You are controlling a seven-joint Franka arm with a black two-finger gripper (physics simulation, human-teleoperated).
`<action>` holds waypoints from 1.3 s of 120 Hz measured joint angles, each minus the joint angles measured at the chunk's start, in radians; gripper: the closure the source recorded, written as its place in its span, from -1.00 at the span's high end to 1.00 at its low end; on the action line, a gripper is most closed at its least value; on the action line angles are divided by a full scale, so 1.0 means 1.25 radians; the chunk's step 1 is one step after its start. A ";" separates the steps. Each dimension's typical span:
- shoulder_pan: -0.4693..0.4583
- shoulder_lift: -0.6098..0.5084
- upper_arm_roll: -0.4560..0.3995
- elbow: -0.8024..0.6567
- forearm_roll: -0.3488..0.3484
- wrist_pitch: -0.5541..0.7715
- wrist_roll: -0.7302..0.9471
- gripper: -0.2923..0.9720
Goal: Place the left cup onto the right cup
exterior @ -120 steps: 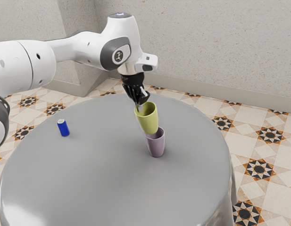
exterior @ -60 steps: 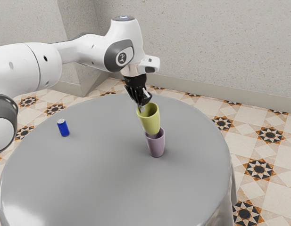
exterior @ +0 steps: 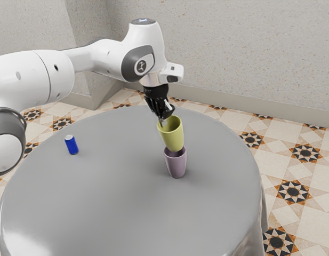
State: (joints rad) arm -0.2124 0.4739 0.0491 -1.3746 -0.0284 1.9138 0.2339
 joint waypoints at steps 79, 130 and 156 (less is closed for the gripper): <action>0.007 0.028 -0.001 0.005 0.003 0.001 0.001 -0.71; 0.005 0.035 -0.010 0.003 -0.003 0.008 0.002 -0.11; 0.007 0.027 -0.010 -0.001 -0.007 0.012 0.003 0.28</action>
State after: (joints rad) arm -0.2041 0.5082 0.0368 -1.3763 -0.0373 1.9288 0.2379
